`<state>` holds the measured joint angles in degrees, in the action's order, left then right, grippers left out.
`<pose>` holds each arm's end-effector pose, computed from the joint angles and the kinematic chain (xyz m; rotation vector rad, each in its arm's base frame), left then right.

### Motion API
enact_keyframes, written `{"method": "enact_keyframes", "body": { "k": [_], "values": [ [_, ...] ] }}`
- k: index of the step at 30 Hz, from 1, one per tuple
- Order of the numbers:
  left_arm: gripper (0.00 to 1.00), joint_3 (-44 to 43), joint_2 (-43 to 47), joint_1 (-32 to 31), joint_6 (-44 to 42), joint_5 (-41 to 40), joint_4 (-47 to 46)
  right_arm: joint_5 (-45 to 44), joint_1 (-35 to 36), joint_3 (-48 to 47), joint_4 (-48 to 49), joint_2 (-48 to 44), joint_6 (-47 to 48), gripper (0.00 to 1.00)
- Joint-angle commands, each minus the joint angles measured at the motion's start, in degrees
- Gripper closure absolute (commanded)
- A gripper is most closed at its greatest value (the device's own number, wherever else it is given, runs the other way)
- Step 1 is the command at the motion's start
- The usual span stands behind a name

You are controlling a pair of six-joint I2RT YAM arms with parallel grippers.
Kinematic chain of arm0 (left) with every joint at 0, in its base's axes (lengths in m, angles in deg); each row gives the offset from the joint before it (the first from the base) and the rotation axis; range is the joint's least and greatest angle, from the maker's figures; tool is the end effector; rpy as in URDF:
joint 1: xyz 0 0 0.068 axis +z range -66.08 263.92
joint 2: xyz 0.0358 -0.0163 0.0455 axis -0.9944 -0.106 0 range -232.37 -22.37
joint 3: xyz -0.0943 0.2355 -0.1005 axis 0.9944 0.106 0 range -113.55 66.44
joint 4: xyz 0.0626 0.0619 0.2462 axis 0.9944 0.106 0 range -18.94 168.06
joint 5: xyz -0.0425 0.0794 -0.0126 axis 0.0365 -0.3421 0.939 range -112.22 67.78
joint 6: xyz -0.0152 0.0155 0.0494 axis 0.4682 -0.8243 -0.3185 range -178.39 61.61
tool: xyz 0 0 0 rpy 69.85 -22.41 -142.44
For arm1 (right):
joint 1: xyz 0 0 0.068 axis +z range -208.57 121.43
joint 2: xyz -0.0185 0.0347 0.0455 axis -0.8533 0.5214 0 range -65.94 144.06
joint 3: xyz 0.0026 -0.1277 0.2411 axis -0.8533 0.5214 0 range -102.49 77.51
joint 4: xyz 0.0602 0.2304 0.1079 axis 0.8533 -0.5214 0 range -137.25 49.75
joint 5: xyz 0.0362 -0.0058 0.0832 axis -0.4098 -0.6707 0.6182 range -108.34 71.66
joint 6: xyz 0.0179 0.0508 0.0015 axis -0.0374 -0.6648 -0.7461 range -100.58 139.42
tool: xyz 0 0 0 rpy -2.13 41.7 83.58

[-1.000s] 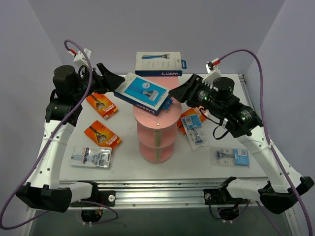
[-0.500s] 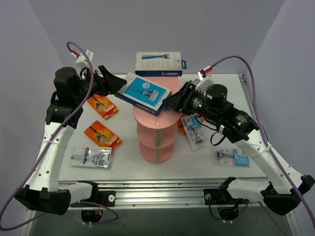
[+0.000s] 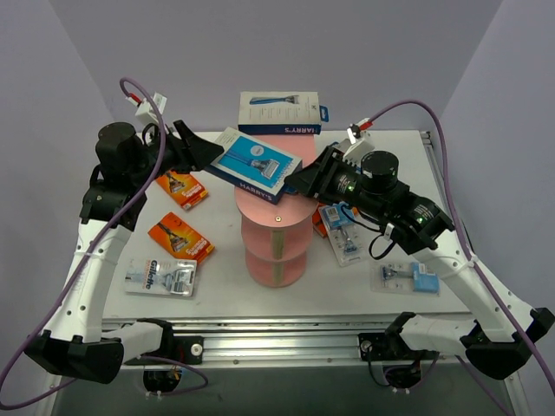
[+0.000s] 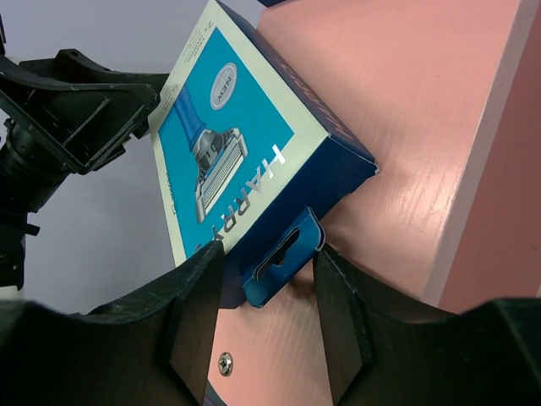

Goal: Place and organize the shaving razors onto the shelf

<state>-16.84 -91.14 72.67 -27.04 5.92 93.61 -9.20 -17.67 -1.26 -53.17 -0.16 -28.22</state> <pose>0.2429 -0.0654 0.4644 0.0697 1.7907 -0.9615 0.1823 0.1653 0.4679 -0.0366 1.7347 1.3078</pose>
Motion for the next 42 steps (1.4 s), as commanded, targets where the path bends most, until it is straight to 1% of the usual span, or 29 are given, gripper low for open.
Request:
{"method": "enact_keyframes", "body": {
  "k": [1, 3, 11, 14, 24, 34, 38, 42],
  "values": [
    [0.38, 0.6, 2.1, -0.5, 0.9, 2.1, -1.1, -1.1, 0.4, 0.4, 3.3, -1.2, -0.4, 0.60],
    [0.39, 0.8, 2.7, -0.6, 1.0, 2.3, -1.0, -1.1, 0.4, 0.3, 3.8, -1.2, -0.4, 0.62],
    [0.41, 2.0, 3.8, -1.8, 1.7, 2.6, -1.1, -1.3, 0.4, -0.2, 4.4, -0.7, -0.4, 0.63],
    [0.42, 2.1, 4.1, -2.6, 1.9, 2.5, -1.1, -1.5, 0.4, -0.2, 4.4, -0.7, -0.4, 0.65],
    [0.43, 2.3, 4.9, -7.2, 1.3, 0.2, 0.2, -6.2, 0.1, -0.7, 2.1, -1.8, 1.4, 0.66],
    [0.43, 2.3, 5.3, -9.4, 0.8, -0.1, 0.7, -7.0, -2.9, -1.0, 1.4, -1.6, 2.0, 0.65],
    [0.43, 2.3, 5.1, -10.9, 0.9, -0.6, 0.5, -6.1, -4.8, -2.0, 1.5, -0.9, 2.3, 0.64],
    [0.43, 2.4, 4.5, -12.3, 1.0, -1.5, -0.1, -3.4, -8.3, -2.3, 2.1, -0.2, 2.5, 0.62]
  ]
}}
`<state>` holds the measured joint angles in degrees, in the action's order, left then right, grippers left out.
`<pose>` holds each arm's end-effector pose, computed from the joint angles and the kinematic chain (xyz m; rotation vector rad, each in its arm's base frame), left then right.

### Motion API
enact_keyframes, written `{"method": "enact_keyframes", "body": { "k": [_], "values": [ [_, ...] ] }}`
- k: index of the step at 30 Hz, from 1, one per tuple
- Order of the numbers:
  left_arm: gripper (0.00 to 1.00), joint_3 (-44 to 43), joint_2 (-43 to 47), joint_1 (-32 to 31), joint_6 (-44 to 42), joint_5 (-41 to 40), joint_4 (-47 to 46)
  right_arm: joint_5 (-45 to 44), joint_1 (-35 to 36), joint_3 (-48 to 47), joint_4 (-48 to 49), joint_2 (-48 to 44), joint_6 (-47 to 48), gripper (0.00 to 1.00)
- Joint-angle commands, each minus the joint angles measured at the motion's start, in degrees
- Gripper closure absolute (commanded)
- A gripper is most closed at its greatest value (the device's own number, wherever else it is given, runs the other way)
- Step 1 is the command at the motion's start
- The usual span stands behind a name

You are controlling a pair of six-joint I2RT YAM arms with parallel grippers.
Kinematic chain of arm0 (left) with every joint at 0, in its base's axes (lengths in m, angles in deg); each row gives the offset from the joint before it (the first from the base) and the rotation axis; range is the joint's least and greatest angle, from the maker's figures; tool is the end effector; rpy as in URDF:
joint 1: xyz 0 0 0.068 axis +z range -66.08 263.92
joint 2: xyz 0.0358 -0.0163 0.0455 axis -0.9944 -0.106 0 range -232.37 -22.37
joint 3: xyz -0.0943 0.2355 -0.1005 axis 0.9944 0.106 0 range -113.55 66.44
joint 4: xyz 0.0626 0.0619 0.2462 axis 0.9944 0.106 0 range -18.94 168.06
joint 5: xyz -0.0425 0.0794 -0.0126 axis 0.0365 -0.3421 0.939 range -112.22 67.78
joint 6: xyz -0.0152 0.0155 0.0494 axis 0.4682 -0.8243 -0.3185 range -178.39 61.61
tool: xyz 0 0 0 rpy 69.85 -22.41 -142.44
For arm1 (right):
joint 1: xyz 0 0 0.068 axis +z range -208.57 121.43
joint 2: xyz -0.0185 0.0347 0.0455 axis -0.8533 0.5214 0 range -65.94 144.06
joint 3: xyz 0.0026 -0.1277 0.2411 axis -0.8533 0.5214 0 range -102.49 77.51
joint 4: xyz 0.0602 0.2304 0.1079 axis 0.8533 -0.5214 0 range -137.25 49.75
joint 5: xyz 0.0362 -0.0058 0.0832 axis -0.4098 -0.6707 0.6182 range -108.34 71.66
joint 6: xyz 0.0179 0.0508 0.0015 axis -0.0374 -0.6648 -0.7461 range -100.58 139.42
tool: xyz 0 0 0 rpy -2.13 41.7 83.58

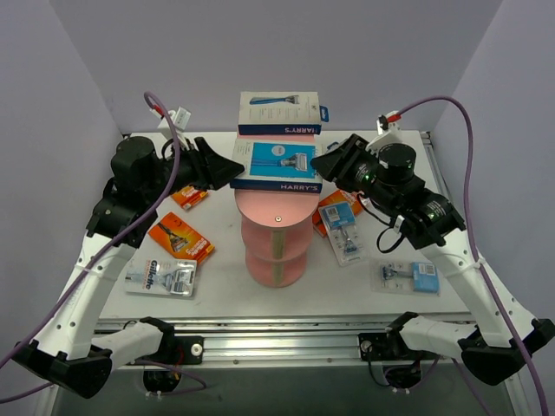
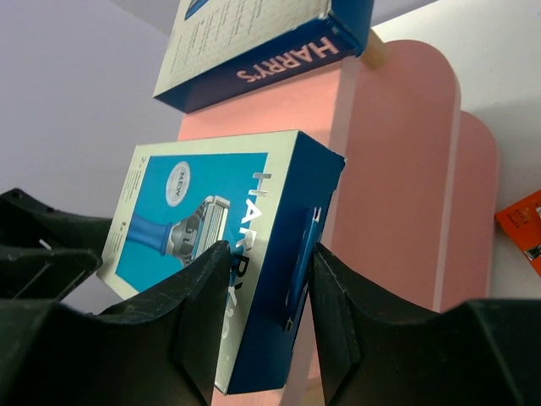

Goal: Place and organize the shaving razors onto the shelf

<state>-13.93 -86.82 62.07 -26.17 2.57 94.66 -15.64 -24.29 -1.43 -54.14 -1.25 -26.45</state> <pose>0.2086 -0.0997 0.4624 0.1795 1.8025 -1.0552 0.1968 0.1362 0.4713 0.1300 1.6764 1.1193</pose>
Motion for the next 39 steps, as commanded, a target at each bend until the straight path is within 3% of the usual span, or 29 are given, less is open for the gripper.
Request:
{"method": "enact_keyframes", "body": {
  "k": [1, 39],
  "values": [
    [0.43, -0.5, 0.0, -1.9, 0.1, 1.7, -1.3, 4.0, -2.3, -2.1, 3.2, 1.0, 0.8, 0.62],
    [0.43, -5.6, -6.2, -2.0, -3.7, -4.4, -0.3, 9.3, -6.5, -4.6, 7.3, 7.5, 2.7, 0.62]
  ]
}}
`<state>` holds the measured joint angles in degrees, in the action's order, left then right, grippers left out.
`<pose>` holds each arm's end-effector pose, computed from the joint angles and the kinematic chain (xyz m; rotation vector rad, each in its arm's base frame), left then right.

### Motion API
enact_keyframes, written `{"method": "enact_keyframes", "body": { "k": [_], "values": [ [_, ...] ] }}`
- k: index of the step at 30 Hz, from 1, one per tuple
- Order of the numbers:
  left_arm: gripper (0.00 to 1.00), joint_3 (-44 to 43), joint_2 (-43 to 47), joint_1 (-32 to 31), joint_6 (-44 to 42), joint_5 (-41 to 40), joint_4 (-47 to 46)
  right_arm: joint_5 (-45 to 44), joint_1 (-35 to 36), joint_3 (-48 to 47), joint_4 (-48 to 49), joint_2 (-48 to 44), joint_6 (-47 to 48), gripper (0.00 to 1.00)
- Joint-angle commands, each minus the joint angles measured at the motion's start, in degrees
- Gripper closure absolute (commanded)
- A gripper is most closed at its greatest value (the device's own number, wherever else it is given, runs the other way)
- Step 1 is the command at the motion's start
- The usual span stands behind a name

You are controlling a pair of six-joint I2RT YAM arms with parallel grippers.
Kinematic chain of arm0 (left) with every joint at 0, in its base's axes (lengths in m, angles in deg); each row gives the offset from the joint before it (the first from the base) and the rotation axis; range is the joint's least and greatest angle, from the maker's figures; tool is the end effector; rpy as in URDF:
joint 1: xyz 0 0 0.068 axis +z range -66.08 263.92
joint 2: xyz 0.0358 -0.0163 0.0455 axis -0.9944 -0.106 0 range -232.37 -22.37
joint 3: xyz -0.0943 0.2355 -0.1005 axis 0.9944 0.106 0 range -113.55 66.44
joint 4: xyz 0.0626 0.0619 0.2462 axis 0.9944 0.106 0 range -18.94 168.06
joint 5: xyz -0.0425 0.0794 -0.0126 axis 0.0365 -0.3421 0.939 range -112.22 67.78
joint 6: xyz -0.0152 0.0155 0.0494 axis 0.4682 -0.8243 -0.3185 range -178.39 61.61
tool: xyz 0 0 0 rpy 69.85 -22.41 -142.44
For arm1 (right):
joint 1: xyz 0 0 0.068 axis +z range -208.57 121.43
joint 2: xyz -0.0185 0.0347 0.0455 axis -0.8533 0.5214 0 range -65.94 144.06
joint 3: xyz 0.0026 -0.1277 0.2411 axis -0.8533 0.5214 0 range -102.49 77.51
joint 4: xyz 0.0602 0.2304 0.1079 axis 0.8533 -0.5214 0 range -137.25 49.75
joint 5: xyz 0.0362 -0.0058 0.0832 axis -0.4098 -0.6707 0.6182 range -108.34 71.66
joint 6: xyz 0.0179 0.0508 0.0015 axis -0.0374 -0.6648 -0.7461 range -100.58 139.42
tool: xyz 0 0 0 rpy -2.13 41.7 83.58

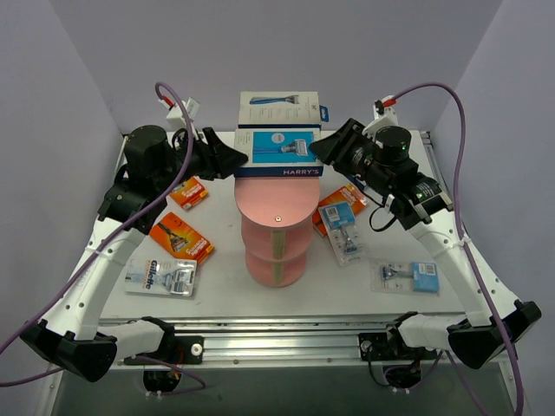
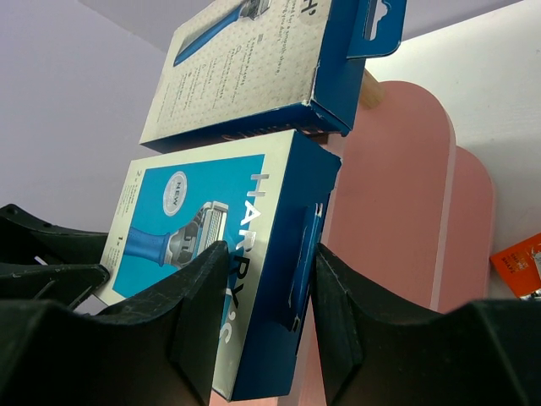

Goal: Place and organize the shaving razors onto the shelf

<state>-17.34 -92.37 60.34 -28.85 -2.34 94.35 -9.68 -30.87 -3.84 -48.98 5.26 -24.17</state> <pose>0.2329 -0.1148 0.4605 0.1739 1.8215 -0.9689 0.2407 0.1324 0.4684 0.1011 1.6506 1.0864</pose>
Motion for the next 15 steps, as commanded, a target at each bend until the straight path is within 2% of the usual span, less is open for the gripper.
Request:
{"method": "enact_keyframes", "body": {
  "k": [1, 15],
  "values": [
    [0.43, -2.3, -0.7, -0.2, -1.0, 0.5, 0.1, 3.5, 0.2, -2.2, 2.3, 1.0, 0.4, 0.62],
    [0.43, -3.1, -1.8, -0.2, -1.8, -0.2, 0.5, 4.1, -0.4, -2.4, 2.8, 1.9, 0.5, 0.62]
  ]
}}
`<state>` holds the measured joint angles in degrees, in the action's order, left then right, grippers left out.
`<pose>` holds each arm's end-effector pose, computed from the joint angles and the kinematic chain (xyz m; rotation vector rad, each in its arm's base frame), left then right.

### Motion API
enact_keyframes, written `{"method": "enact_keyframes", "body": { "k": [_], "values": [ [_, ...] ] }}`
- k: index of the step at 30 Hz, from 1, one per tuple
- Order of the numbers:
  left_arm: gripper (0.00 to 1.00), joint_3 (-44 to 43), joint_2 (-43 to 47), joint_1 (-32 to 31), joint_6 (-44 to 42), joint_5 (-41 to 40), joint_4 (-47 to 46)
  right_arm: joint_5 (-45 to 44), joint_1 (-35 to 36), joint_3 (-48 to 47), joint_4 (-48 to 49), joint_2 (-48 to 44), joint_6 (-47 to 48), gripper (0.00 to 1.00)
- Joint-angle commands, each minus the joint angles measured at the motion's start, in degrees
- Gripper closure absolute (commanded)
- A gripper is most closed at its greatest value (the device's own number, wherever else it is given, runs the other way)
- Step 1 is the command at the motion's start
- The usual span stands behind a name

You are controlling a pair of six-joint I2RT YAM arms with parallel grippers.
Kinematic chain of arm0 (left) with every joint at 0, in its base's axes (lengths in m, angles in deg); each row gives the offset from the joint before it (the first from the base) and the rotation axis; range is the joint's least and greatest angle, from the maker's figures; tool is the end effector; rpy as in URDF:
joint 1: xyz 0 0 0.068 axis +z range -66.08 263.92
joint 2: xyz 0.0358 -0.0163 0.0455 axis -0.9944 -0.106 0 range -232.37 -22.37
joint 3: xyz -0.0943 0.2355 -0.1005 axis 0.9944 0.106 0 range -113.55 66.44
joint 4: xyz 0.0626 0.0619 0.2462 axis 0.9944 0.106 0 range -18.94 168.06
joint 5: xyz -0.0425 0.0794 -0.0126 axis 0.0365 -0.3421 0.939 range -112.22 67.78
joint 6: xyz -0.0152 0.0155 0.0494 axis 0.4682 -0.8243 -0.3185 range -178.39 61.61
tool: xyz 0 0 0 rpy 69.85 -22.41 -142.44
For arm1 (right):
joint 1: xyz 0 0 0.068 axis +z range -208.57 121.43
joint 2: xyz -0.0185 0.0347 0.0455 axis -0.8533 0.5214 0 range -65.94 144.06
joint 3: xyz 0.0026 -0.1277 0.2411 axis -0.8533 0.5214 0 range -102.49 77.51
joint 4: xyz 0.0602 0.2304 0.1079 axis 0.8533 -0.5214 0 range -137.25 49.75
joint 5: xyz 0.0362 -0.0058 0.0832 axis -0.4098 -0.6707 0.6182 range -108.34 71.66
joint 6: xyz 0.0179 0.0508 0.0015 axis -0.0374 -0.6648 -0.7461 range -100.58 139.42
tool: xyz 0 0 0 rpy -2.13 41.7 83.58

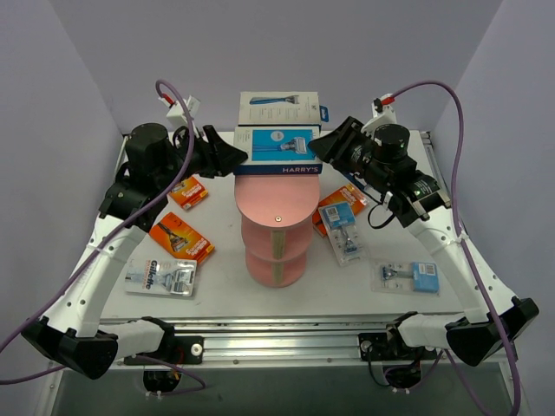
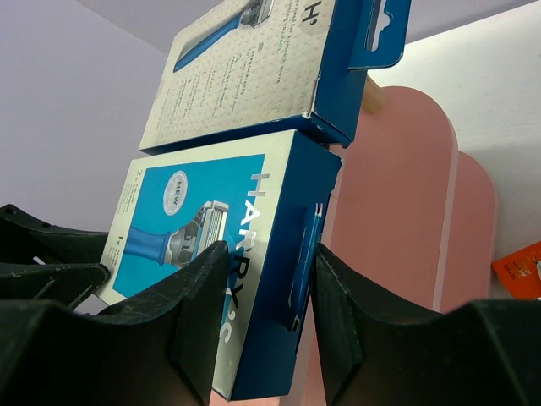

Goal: Place and organize the shaving razors onto the shelf

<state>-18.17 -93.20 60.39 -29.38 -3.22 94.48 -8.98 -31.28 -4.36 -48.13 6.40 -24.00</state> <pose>0.2367 -0.1156 0.4615 0.1689 1.8207 -0.9486 0.2468 0.1338 0.4679 0.0934 1.6471 1.0888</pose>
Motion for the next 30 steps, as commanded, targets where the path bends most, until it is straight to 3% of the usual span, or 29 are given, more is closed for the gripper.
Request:
{"method": "enact_keyframes", "body": {
  "k": [1, 24, 30],
  "values": [
    [0.43, -2.3, -1.1, -0.2, -1.2, 0.5, 0.4, 3.4, -0.1, -2.0, 2.0, 0.8, 0.4, 0.62],
    [0.43, -2.6, -1.3, 0.2, -2.2, -0.5, 1.1, 4.4, -1.0, -1.7, 3.1, 1.8, 0.3, 0.61],
    [0.39, -2.6, -1.0, 0.4, -2.3, -0.9, 1.3, 4.4, -1.0, -1.4, 3.1, 1.5, 0.1, 0.58]
  ]
}}
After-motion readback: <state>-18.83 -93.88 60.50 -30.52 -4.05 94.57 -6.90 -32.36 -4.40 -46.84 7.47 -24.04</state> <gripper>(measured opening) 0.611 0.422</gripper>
